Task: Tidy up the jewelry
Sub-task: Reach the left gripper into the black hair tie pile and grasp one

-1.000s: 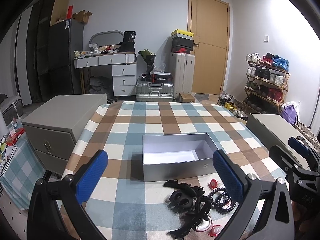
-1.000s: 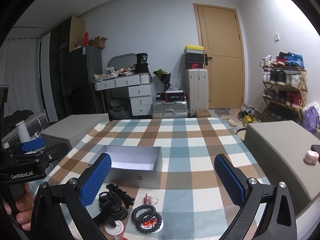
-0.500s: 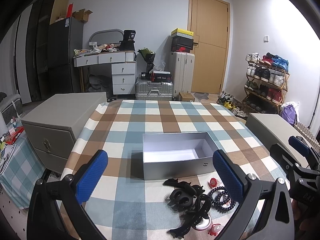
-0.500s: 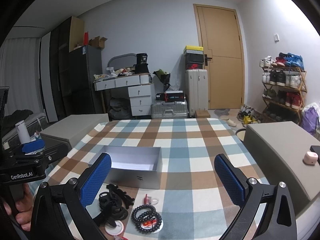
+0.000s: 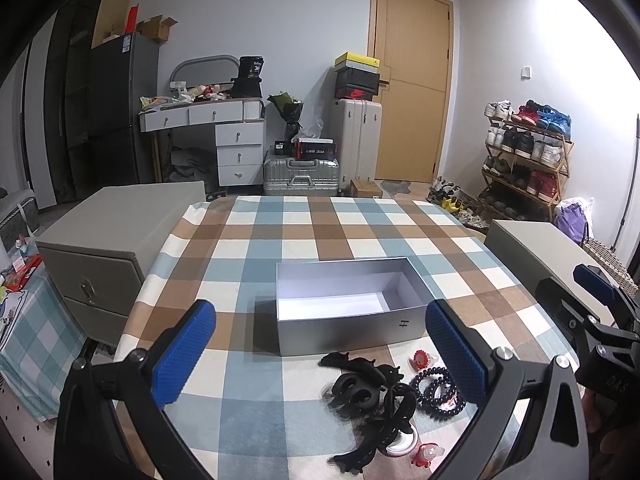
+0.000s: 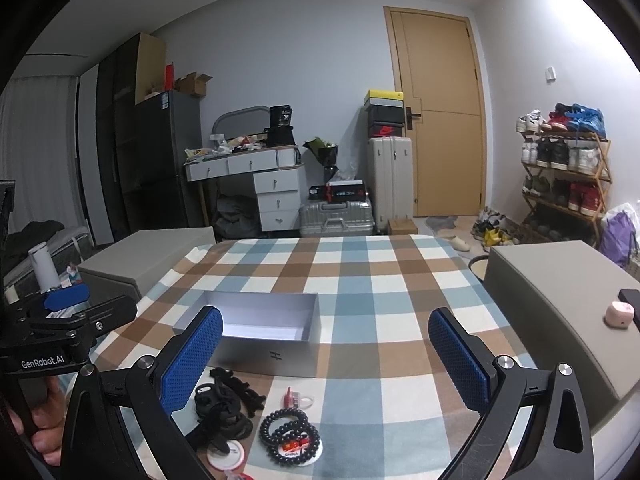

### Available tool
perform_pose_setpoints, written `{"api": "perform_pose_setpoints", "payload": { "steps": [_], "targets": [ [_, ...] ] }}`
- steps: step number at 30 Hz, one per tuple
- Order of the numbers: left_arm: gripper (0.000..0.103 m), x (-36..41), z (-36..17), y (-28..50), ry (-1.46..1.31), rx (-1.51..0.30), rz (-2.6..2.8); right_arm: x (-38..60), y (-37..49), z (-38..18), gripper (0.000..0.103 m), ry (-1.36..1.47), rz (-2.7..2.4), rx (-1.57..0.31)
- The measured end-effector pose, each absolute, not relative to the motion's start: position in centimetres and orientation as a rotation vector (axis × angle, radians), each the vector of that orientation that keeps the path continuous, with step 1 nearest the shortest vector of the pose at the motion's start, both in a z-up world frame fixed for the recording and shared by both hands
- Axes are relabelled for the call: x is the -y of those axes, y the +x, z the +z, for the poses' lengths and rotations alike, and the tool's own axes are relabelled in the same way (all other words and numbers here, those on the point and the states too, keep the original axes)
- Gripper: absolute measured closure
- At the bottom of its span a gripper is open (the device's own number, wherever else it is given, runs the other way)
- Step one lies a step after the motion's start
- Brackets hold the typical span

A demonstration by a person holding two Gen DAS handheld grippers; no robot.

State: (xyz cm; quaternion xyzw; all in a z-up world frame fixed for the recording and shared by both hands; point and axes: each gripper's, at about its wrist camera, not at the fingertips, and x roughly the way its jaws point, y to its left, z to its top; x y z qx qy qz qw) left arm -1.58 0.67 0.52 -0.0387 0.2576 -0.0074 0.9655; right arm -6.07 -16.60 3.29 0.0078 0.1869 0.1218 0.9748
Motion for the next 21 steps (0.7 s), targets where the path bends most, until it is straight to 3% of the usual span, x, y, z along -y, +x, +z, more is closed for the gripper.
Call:
{"api": "perform_pose_setpoints", "payload": {
  "steps": [21],
  "targets": [
    [0.002,0.2,-5.3,-2.1,-0.138,-0.769,-0.288,17.8,-5.9,1.3,0.000,0.030,0.217,-0.435]
  ]
}}
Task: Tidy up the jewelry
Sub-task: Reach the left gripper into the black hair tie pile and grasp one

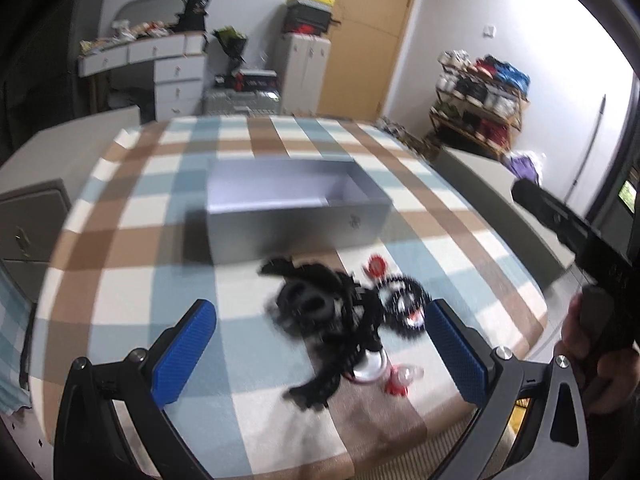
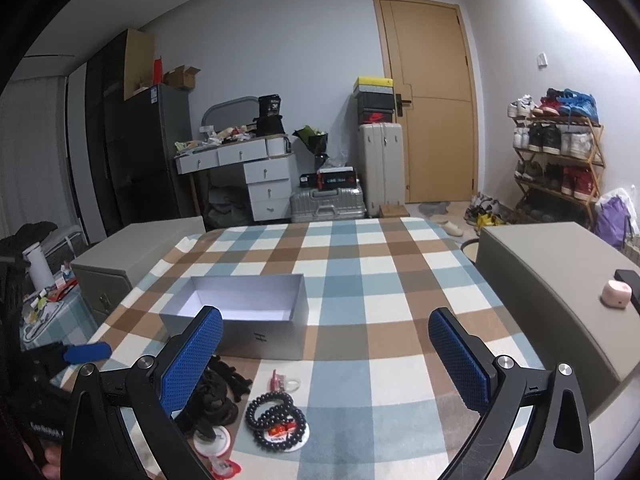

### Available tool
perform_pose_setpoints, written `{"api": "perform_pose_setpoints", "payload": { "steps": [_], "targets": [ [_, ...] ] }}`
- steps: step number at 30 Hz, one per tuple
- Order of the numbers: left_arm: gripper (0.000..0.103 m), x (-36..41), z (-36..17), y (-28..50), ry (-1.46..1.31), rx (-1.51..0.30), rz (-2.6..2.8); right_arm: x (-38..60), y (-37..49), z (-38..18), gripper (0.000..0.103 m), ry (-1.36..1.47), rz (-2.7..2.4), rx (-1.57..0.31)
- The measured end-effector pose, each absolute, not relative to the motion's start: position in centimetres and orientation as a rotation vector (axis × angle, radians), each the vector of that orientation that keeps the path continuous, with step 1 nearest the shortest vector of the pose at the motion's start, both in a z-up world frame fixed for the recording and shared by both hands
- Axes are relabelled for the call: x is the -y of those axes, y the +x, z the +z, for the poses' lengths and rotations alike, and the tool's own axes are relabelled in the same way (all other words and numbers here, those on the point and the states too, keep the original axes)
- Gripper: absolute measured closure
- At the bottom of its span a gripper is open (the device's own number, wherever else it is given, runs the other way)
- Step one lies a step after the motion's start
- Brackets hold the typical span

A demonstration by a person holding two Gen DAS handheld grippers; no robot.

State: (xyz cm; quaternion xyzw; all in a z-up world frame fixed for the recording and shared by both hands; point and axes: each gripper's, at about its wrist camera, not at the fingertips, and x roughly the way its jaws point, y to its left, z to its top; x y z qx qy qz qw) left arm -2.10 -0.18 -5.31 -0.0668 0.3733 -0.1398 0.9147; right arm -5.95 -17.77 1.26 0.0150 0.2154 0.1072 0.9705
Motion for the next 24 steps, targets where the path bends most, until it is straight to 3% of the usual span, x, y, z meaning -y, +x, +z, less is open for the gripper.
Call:
{"api": "perform_pose_setpoints", "payload": {
  "steps": [9,15,17,19,24],
  "targets": [
    [0.022,0.8,-7.6,-2.3,-0.149,-0.888,-0.412,17.8,-5.6,-0.6,0.000,0.028,0.229,-0.490],
    [0.051,0.6,-8.5,-1.9,-0.143,-0.932,-0.456,17.7,-5.4,-1.9,0.000,0.008,0.229,-0.521],
    [0.069,0.4,-8.9,-1.8,-0.150,-0.944,-0.468,17.8,-5.4,-2.4,0.000,0.011,0.231,-0.536],
    [0.080,0.2,-9.1,-1.7,-0.156,-0.952,-0.474,18.0,-5.4,-2.8,0.000,0.016,0.230,-0.549],
    [0.087,-0.8,-8.9,-1.9,-0.170,-0.943,-0.497,18.1,-5.1,-3.8,0.000,0.018,0.257,-0.604]
  ]
}}
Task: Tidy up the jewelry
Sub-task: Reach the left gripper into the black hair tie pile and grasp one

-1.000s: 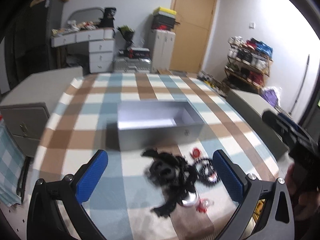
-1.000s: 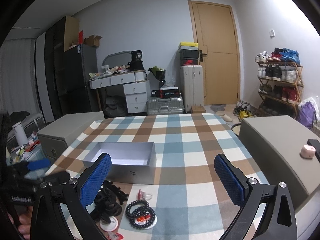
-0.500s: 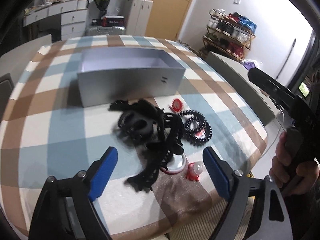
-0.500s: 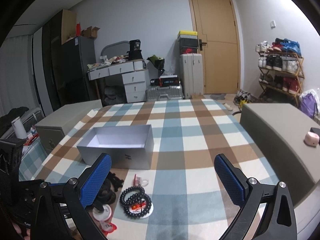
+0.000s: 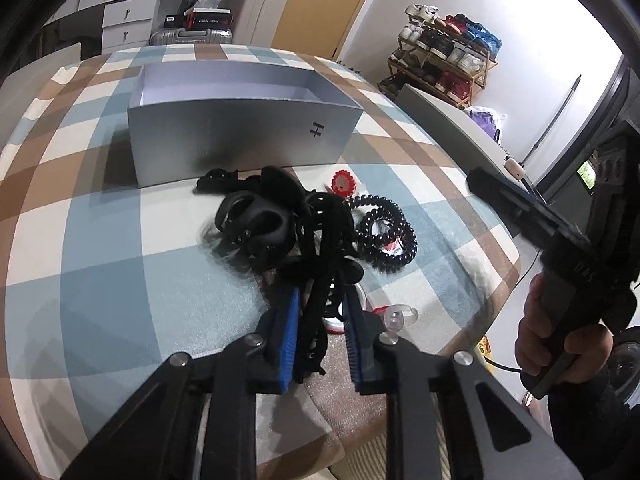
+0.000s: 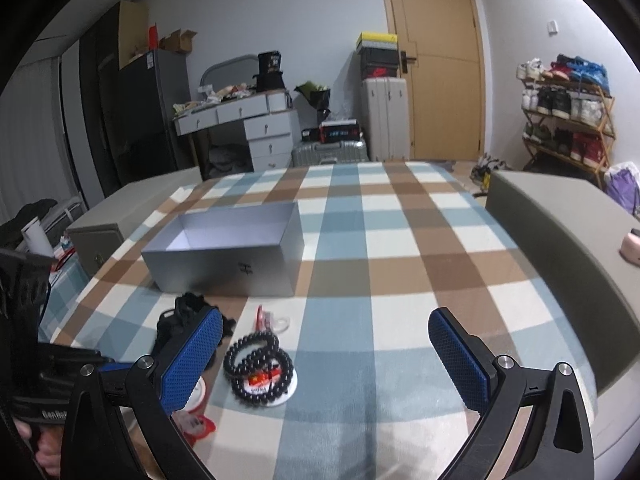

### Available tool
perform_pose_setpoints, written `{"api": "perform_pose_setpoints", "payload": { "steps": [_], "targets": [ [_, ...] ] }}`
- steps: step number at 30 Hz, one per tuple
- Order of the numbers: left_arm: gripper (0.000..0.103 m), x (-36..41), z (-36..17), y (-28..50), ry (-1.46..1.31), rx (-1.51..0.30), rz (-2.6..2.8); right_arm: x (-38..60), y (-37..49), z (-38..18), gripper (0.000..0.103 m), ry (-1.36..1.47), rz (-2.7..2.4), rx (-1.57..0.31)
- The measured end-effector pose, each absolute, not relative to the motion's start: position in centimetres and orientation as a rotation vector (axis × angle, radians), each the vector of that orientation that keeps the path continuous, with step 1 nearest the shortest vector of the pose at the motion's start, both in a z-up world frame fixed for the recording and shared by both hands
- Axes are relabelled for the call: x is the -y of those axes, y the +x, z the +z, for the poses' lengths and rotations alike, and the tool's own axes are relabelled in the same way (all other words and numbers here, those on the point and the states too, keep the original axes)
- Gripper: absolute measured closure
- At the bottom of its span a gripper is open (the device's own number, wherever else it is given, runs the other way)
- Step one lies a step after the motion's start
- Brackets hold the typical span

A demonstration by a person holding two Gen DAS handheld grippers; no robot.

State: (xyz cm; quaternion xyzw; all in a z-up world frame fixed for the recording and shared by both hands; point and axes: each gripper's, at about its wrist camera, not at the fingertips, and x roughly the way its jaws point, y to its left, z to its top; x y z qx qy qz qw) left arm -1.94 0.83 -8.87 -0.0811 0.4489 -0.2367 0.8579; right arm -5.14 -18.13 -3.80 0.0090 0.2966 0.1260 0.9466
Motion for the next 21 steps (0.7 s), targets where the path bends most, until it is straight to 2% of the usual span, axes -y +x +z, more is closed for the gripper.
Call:
{"api": "perform_pose_setpoints", "payload": {
  "steps": [16,21],
  "targets": [
    [0.088,0.2,-7.9,-2.9,-0.073,-0.876,-0.489,16.8,-4.5,-5.7,0.001,0.000,0.332,-0.704],
    [0.088,-0.2,-7.2,-3.3,-0.062,-0.834,-0.478,15.5,-4.1,-6.1,0.007,-0.051,0.361,-0.727]
  ]
}}
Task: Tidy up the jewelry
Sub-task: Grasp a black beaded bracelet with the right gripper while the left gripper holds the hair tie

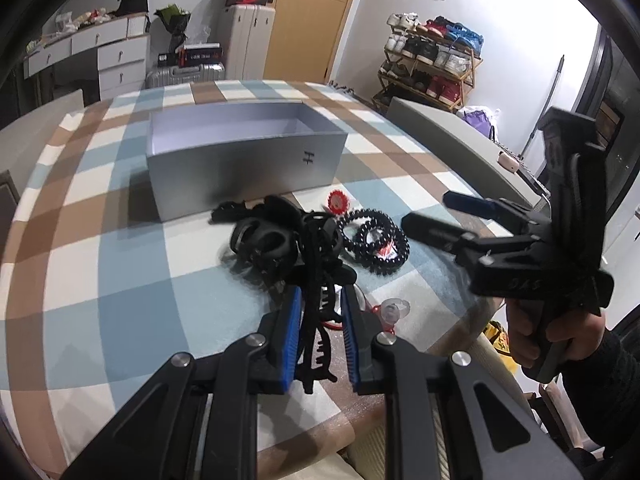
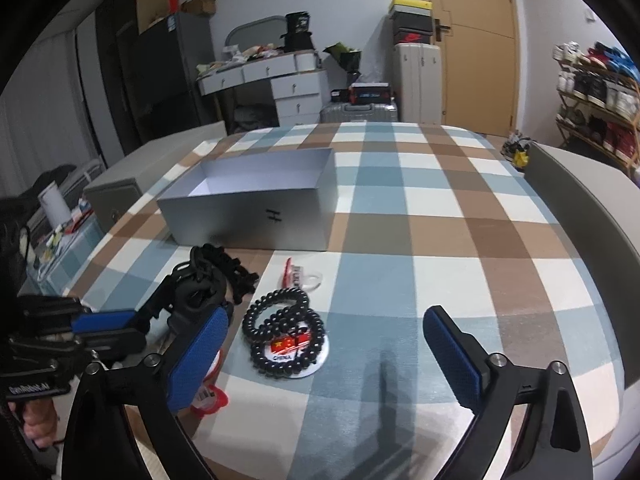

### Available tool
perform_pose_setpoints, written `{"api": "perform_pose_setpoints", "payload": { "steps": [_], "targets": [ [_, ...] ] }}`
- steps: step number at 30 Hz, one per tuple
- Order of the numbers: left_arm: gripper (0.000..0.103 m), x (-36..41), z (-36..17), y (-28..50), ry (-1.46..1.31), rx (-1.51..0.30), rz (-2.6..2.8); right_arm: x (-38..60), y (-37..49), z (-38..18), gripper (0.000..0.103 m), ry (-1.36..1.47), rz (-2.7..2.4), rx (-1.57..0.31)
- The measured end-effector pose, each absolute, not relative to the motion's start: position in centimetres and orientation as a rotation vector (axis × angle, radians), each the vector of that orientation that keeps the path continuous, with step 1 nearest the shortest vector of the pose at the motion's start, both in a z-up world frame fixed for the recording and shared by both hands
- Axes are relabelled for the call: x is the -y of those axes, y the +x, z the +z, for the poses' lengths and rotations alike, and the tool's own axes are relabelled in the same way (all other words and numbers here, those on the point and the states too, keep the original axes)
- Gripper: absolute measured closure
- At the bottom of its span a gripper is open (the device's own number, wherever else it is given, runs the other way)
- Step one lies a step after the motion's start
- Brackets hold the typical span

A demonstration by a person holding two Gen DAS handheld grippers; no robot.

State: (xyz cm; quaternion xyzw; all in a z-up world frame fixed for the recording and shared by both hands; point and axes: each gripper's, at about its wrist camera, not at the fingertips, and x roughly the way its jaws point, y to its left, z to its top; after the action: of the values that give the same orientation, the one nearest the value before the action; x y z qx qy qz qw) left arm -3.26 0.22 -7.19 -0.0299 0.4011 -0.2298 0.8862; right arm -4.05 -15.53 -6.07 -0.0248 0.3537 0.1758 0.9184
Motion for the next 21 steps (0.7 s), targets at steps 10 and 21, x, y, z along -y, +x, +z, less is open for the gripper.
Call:
{"api": "perform_pose_setpoints", "payload": {
  "steps": [10,21],
  "targets": [
    [0.089,-1.1,-6.5,-3.3,-0.050,-0.796,-0.465,12.8,-2.6,-7.9,0.031,-0.129,0.405,-0.824],
    [0.089,-2.0,-6.1,-2.9,-0.043,-0.769,-0.400,11.4,-2.7,-8.4,0.052,-0.209,0.403,-0.825]
  ]
}}
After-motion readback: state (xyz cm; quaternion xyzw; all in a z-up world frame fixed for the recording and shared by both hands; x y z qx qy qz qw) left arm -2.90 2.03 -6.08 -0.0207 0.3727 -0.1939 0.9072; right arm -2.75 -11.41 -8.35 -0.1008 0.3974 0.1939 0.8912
